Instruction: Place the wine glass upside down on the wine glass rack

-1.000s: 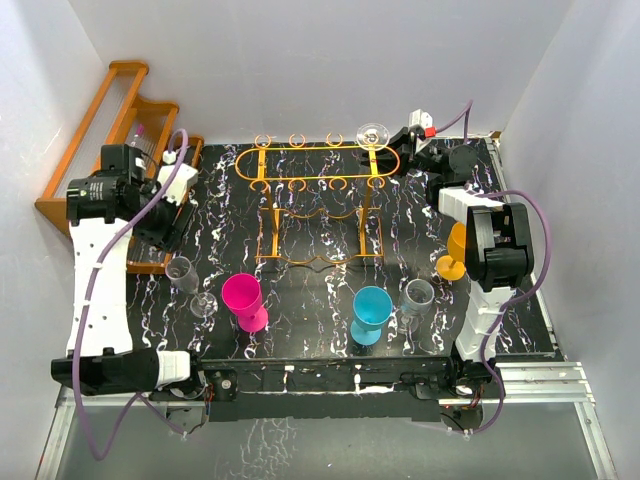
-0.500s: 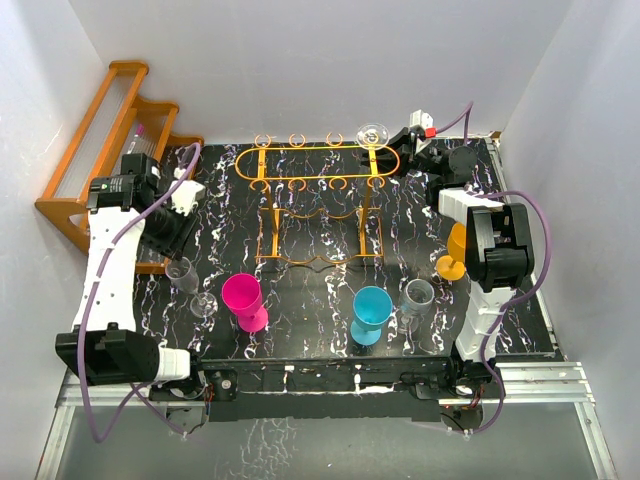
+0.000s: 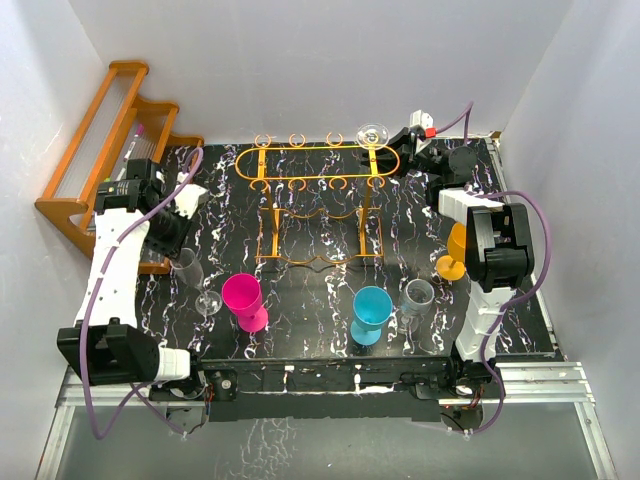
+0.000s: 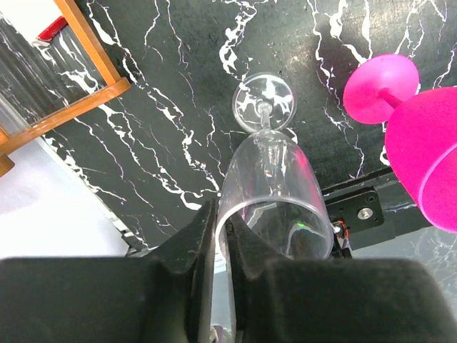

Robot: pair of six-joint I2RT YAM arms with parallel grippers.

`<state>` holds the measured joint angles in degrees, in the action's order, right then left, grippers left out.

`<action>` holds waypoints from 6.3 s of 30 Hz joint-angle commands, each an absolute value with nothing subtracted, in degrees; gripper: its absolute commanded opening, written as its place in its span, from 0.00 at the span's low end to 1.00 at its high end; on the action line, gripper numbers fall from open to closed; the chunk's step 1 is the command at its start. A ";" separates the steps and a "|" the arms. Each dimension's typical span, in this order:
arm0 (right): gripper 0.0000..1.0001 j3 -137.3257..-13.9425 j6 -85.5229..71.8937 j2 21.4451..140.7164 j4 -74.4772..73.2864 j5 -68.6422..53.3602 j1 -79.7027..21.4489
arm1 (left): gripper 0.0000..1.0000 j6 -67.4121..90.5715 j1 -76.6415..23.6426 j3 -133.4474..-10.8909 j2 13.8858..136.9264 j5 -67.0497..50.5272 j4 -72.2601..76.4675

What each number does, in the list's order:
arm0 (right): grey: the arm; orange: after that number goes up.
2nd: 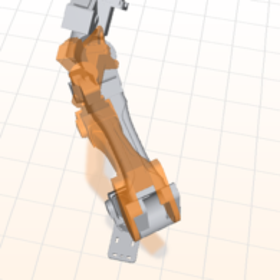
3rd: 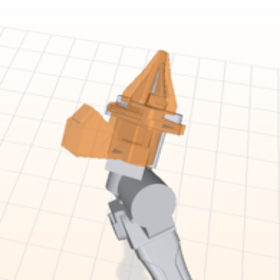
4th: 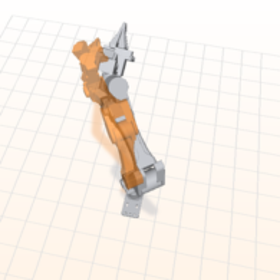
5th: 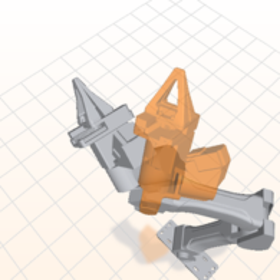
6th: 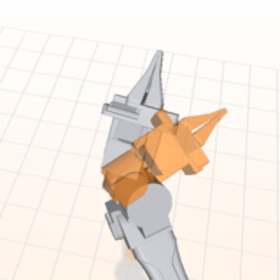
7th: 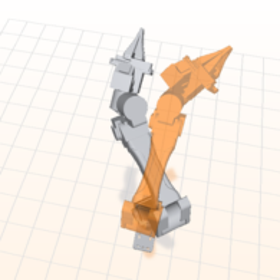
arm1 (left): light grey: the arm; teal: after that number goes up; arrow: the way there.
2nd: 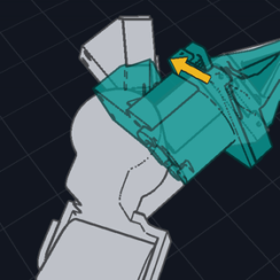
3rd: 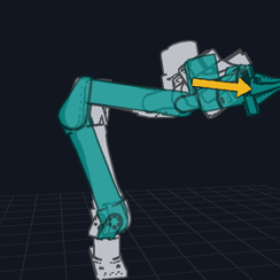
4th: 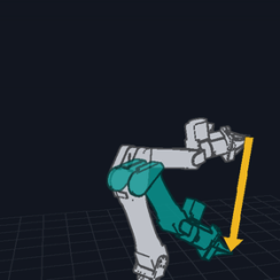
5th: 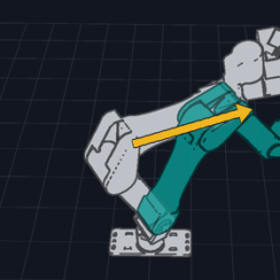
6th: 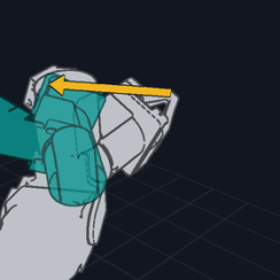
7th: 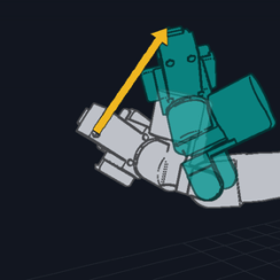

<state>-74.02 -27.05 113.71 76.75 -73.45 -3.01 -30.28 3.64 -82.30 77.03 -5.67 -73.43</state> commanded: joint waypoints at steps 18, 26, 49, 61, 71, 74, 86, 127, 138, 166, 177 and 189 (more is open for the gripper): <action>0.98 -71.77 -25.51 110.09 82.00 -70.71 -1.58 | 0.00 -28.01 3.91 -96.26 76.64 -6.90 -75.52; 0.98 -68.92 -28.30 108.65 87.17 -64.76 -0.26 | 0.00 -26.29 3.95 -109.36 78.13 -6.34 -71.58; 0.98 -74.66 -7.86 79.98 14.88 -3.67 2.17 | 0.00 -15.89 3.96 -88.86 55.87 -15.03 -1.12; 0.98 -69.24 -61.03 68.45 48.85 -28.03 -9.72 | 0.00 12.64 3.95 -75.98 50.49 -20.29 19.69; 0.94 -73.81 -55.10 78.30 56.49 -7.50 -41.08 | 0.00 31.32 3.94 -69.54 49.25 -24.90 31.90; 0.88 -77.11 -57.15 83.21 60.93 -5.10 -43.42 | 0.00 34.20 3.95 -68.64 48.98 -25.75 32.84; 0.52 -85.03 -54.34 94.22 71.90 0.63 -47.56 | 0.00 40.83 3.38 -65.87 49.20 -32.44 35.95; 0.41 -89.70 -50.84 98.35 67.31 12.61 -52.35 | 0.00 39.22 1.71 -65.06 47.82 -35.91 36.37; 0.28 -91.73 -51.78 101.27 68.86 11.89 -52.81 | 0.00 38.15 1.16 -65.02 47.70 -36.22 35.81; 0.08 -77.05 -6.63 67.79 39.22 12.25 -52.32 | 0.97 -0.64 0.75 -87.03 54.05 -43.00 -31.26; 0.08 -60.39 -5.95 44.09 8.89 14.24 -52.38 | 0.90 -28.81 0.76 -88.66 62.38 -39.46 -69.22; 0.08 -48.03 -0.87 40.30 2.32 17.59 -52.38 | 0.82 -32.70 0.70 -80.93 66.08 -40.30 -72.99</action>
